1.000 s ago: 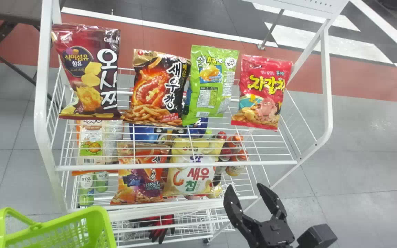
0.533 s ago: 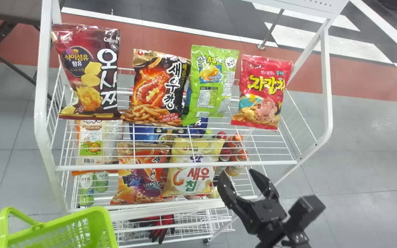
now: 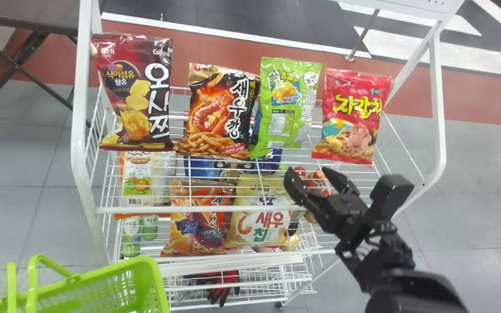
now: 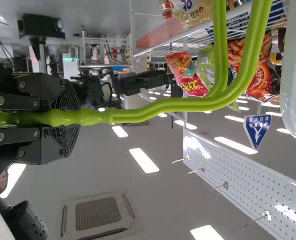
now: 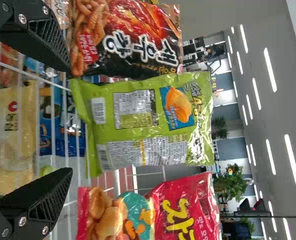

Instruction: Hold basket handle with left hand then pick Gkobukchip with right hand and place into basket

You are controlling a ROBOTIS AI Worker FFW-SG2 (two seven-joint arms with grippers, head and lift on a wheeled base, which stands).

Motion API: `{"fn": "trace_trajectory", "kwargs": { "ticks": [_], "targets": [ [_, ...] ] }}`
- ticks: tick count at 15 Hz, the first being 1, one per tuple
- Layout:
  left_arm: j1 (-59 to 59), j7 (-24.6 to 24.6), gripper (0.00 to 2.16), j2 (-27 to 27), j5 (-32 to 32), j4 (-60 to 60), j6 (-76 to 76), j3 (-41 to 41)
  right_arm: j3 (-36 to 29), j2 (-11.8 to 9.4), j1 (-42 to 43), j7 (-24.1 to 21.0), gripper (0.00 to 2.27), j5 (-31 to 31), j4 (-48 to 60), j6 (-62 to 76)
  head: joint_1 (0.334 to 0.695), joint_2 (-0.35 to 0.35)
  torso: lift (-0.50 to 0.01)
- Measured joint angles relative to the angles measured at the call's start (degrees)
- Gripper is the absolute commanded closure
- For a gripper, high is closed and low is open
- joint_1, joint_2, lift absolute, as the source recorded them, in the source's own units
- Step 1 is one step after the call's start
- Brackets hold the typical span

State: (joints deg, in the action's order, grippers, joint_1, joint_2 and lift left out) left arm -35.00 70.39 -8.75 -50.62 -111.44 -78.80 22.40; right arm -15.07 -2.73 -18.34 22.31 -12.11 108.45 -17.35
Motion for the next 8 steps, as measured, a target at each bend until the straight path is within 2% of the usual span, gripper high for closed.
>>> {"fn": "trace_trajectory", "kwargs": {
  "ticks": [4,8],
  "targets": [
    [0.4,-0.1,2.15,-0.1,0.1,0.1,-0.1,-0.1,-2.0,-0.3,9.4,4.6,0.08,0.1,-3.7,-9.0,0.695,-0.245,0.000],
    [0.4,0.0,2.16,-0.1,0.1,0.1,-0.1,-0.1,-2.2,-1.2,16.1,5.3,0.08,0.2,-7.2,-13.8,0.695,-0.239,0.000]
  ]
}}
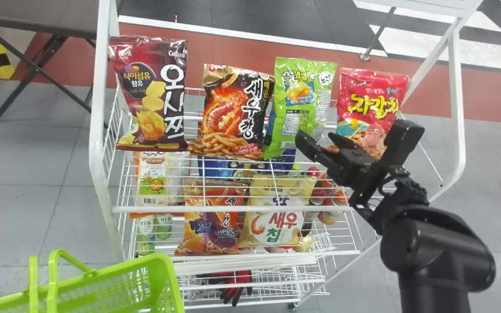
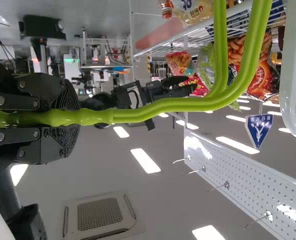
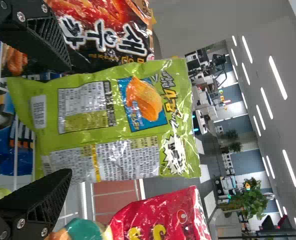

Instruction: Hold basket handle with left hand then pick Gkobukchip with right hand and place into basket

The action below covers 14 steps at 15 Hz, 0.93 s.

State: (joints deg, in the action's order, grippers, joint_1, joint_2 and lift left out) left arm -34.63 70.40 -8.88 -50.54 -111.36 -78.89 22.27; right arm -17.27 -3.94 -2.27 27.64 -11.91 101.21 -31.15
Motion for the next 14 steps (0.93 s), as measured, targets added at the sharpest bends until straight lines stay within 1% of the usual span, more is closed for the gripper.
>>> {"fn": "trace_trajectory", "kwargs": {
  "ticks": [2,6,7,8,9,10,12,13,14],
  "targets": [
    [0.0,0.0,2.16,0.0,0.0,0.0,0.0,0.0,1.1,-0.8,3.4,0.1,0.08,1.0,-2.2,-2.0,0.695,-0.230,0.000],
    [0.1,0.0,2.16,-0.2,0.0,0.3,0.1,0.1,3.3,-1.0,8.9,0.4,0.09,4.2,-8.2,-3.2,0.695,-0.201,0.000],
    [0.2,0.0,2.16,-0.2,0.0,0.5,0.1,0.1,4.1,-1.0,10.0,0.3,0.14,5.1,-9.9,-3.2,0.695,-0.193,0.000],
    [0.5,0.0,2.16,-0.2,0.0,0.7,0.0,0.0,4.6,-1.0,10.9,0.2,0.27,5.9,-11.4,-3.0,0.695,-0.186,0.000],
    [0.7,0.0,2.16,-0.3,0.1,0.9,0.0,-0.1,4.9,-1.0,11.4,0.2,0.44,6.5,-12.4,-2.7,0.695,-0.183,0.000],
    [0.9,0.0,2.16,-0.4,0.1,1.2,0.0,-0.2,5.2,-0.9,11.8,0.0,0.74,6.8,-13.2,-2.4,0.695,-0.179,0.000],
    [1.0,0.3,2.16,-0.5,0.0,1.9,0.0,-0.2,5.8,-0.9,11.9,-1.0,1.70,7.0,-13.6,-2.0,0.695,-0.174,0.000],
    [1.0,0.4,2.16,-0.6,-0.1,2.1,0.0,-0.2,6.0,-0.8,11.8,-1.8,2.05,7.0,-13.5,-1.6,0.695,-0.173,0.000],
    [1.1,0.4,2.16,-0.6,-0.1,2.2,0.0,-0.2,6.1,-0.8,11.4,-2.7,2.23,7.0,-13.3,-0.7,0.695,-0.174,0.000]
  ]
}}
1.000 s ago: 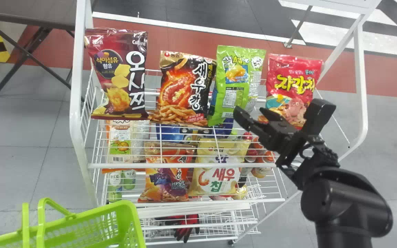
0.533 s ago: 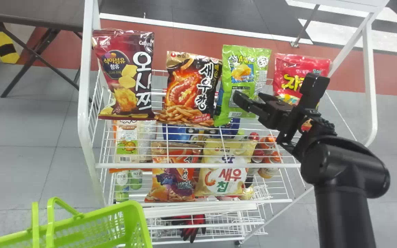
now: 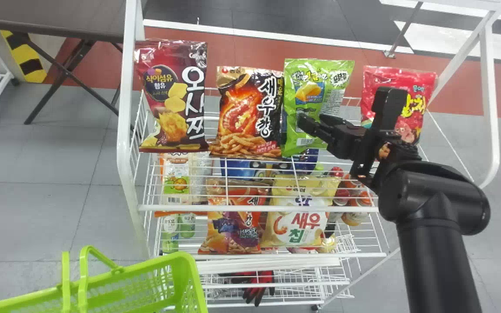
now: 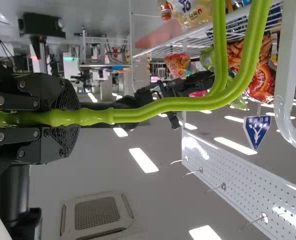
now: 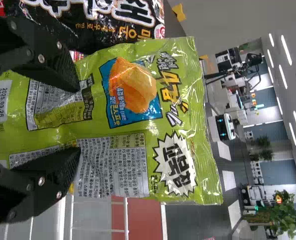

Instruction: Hold basket handle with left hand then pick Gkobukchip with right hand and place into basket

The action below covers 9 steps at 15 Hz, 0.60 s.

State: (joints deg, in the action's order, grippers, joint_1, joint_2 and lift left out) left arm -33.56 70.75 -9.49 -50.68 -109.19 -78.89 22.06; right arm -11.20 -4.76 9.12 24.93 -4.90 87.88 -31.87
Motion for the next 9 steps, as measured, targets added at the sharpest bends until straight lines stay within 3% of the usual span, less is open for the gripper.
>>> {"fn": "trace_trajectory", "kwargs": {
  "ticks": [9],
  "targets": [
    [0.3,0.1,2.15,0.0,0.0,0.4,0.0,-0.1,-0.7,0.0,-5.7,-2.8,2.24,0.5,8.5,2.3,0.695,-0.203,0.000]
  ]
}}
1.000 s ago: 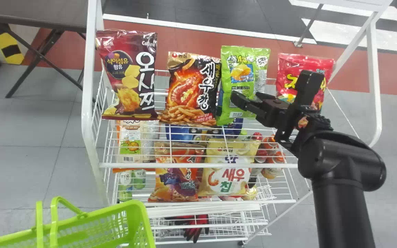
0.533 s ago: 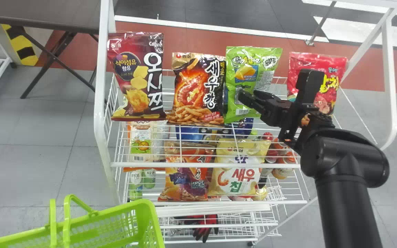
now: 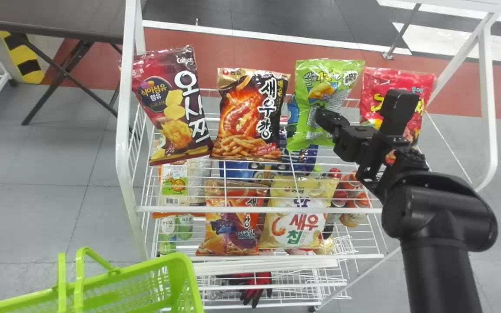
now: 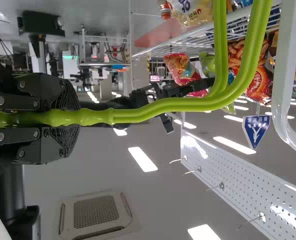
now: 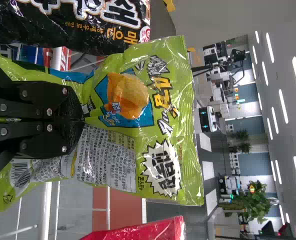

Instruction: Hold basket handle with left hand then pick Gkobukchip with right hand and place into basket

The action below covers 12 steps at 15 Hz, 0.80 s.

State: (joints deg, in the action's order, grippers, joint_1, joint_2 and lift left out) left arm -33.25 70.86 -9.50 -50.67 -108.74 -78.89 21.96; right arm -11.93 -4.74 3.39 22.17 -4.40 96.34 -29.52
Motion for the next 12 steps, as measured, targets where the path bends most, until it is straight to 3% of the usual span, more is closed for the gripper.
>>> {"fn": "trace_trajectory", "kwargs": {
  "ticks": [7,12],
  "targets": [
    [1.1,0.0,2.16,-0.3,0.1,0.5,-0.5,-0.8,-0.3,0.6,-10.2,-0.5,2.24,-2.8,21.8,-15.7,0.695,-0.200,0.000],
    [1.5,0.1,2.16,-0.7,-0.1,1.3,-0.7,-0.8,-2.5,0.6,-13.6,0.6,2.25,-9.2,38.7,-49.7,0.695,-0.163,0.000]
  ]
}}
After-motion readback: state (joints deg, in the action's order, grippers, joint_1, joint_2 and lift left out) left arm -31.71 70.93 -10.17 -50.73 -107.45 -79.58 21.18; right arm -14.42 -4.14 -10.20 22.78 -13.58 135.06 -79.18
